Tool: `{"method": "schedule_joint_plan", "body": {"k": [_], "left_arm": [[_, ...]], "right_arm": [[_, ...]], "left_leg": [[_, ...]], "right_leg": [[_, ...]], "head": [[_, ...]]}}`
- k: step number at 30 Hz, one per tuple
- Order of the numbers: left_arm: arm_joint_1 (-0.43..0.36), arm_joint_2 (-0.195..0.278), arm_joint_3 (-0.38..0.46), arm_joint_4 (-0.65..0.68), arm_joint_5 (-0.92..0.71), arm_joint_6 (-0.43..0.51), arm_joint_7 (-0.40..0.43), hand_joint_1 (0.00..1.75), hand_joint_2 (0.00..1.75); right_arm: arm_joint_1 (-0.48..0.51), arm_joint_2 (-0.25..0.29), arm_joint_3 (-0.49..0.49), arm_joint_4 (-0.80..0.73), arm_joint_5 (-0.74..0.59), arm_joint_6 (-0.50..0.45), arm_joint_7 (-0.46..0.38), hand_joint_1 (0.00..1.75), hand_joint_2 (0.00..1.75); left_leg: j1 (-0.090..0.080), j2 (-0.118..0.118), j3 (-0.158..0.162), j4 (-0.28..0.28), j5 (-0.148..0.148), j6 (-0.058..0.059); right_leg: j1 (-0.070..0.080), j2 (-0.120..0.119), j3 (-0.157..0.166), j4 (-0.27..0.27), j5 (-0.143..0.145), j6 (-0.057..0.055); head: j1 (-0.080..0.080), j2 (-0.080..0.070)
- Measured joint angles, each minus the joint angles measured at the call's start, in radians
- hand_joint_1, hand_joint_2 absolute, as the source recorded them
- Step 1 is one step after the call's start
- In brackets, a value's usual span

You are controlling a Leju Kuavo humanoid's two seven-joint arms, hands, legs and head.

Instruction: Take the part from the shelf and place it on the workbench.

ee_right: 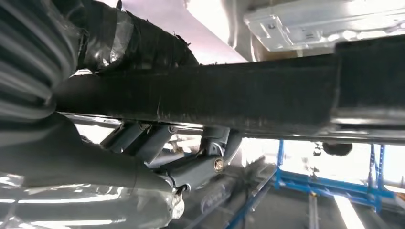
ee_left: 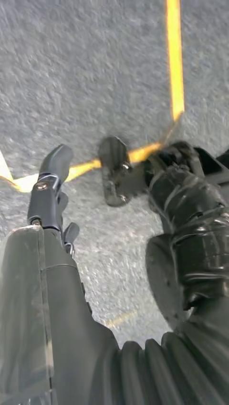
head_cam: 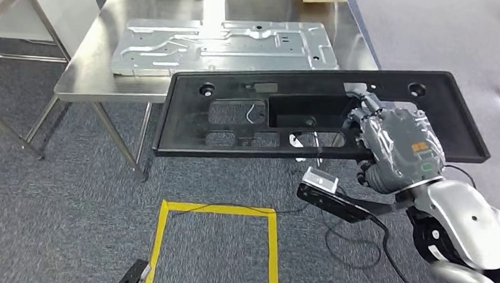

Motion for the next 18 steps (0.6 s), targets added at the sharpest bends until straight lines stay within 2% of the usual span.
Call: {"method": "schedule_joint_plan", "body": {"k": [2, 4, 5, 6, 7, 9, 10, 11, 13, 14, 16, 17, 18], "left_arm": [[-0.002, 0.0, 0.0, 0.0, -0.004, 0.0, 0.0, 0.0, 1.75], [-0.001, 0.0, 0.0, 0.0, -0.006, 0.0, 0.002, 0.0, 1.75], [0.0, 0.001, 0.0, 0.0, -0.006, 0.001, 0.002, 0.0, 1.75], [0.0, 0.001, 0.0, 0.0, -0.007, 0.001, 0.002, 0.0, 1.75], [0.0, 0.001, -0.001, 0.0, -0.008, 0.001, 0.001, 0.0, 1.75], [-0.001, 0.0, -0.001, 0.0, -0.013, 0.001, -0.002, 0.0, 1.75], [-0.004, 0.0, -0.002, 0.0, -0.015, 0.002, -0.004, 0.0, 1.75], [-0.007, 0.0, -0.004, 0.0, -0.017, 0.004, -0.007, 0.0, 1.75], [-0.012, 0.0, -0.007, 0.0, -0.017, 0.008, -0.017, 0.0, 1.75], [-0.013, -0.001, -0.008, 0.0, -0.016, 0.01, -0.021, 0.0, 1.75], [-0.013, -0.005, -0.009, 0.0, -0.012, 0.012, -0.024, 0.0, 1.75], [-0.012, -0.008, -0.01, 0.0, -0.01, 0.012, -0.022, 0.0, 1.75], [-0.011, -0.01, -0.012, 0.0, -0.008, 0.012, -0.018, 0.0, 1.75]], "right_arm": [[0.0, -0.004, 0.004, -0.002, 0.015, 0.016, 0.0, 1.75, 1.75], [0.003, -0.009, 0.012, -0.003, 0.031, 0.028, -0.001, 1.75, 1.75], [0.005, -0.011, 0.016, -0.003, 0.038, 0.032, -0.001, 1.75, 1.75], [0.006, -0.014, 0.021, -0.003, 0.044, 0.036, -0.002, 1.75, 1.75], [0.006, -0.016, 0.025, -0.003, 0.049, 0.038, -0.002, 1.75, 1.75], [0.008, -0.02, 0.032, -0.002, 0.06, 0.042, -0.002, 1.75, 1.75], [0.01, -0.023, 0.036, -0.002, 0.064, 0.044, -0.002, 1.75, 1.75], [0.016, -0.029, 0.039, -0.001, 0.067, 0.043, -0.002, 1.75, 1.75], [0.033, -0.041, 0.044, -0.003, 0.069, 0.029, -0.002, 1.75, 1.75], [0.049, -0.05, 0.044, -0.005, 0.071, 0.016, -0.002, 1.75, 1.75], [0.089, -0.067, 0.043, -0.006, 0.075, -0.015, -0.002, 1.75, 1.75], [0.113, -0.076, 0.041, -0.006, 0.078, -0.028, -0.002, 1.75, 1.75], [0.135, -0.085, 0.039, -0.006, 0.08, -0.038, -0.003, 1.75, 1.75]], "left_leg": [[0.002, 0.001, 0.019, -0.001, -0.011, 0.007], [0.002, 0.001, 0.036, -0.001, -0.029, 0.007], [0.003, 0.0, 0.047, -0.001, -0.038, 0.006], [0.004, 0.0, 0.061, -0.001, -0.049, 0.004], [0.005, -0.001, 0.077, -0.001, -0.061, 0.002], [0.006, -0.003, 0.102, 0.002, -0.088, -0.008], [0.005, -0.005, 0.109, 0.003, -0.099, -0.014], [0.004, -0.005, 0.116, 0.002, -0.108, -0.021], [0.002, -0.006, 0.126, 0.002, -0.109, -0.034], [0.003, -0.005, 0.123, 0.018, -0.102, -0.039], [0.006, -0.001, 0.075, 0.104, -0.091, -0.047], [0.007, 0.0, 0.033, 0.168, -0.101, -0.05], [0.007, 0.001, -0.01, 0.224, -0.126, -0.053]], "right_leg": [[-0.003, -0.003, -0.077, 0.119, -0.031, 0.009], [-0.007, -0.004, -0.168, 0.221, -0.084, 0.017], [-0.009, -0.004, -0.197, 0.233, -0.098, 0.019], [-0.01, -0.005, -0.212, 0.215, -0.094, 0.02], [-0.012, -0.006, -0.213, 0.169, -0.064, 0.02], [-0.013, -0.01, -0.197, 0.04, 0.06, 0.016], [-0.01, -0.012, -0.189, -0.003, 0.11, 0.01], [-0.008, -0.013, -0.184, -0.03, 0.143, 0.003], [-0.004, -0.01, -0.173, -0.039, 0.145, -0.014], [-0.006, -0.009, -0.164, -0.045, 0.143, -0.022], [-0.008, -0.009, -0.141, -0.053, 0.134, -0.035], [-0.007, -0.009, -0.13, -0.056, 0.127, -0.04], [-0.006, -0.009, -0.121, -0.058, 0.119, -0.042]], "head": [[0.005, 0.0], [0.005, 0.0], [0.005, 0.0], [0.005, 0.0], [0.005, 0.0], [0.006, 0.0], [0.007, 0.0], [0.007, 0.0], [0.008, 0.0], [0.008, 0.0], [0.006, 0.0], [0.005, 0.0], [0.004, 0.0]]}}
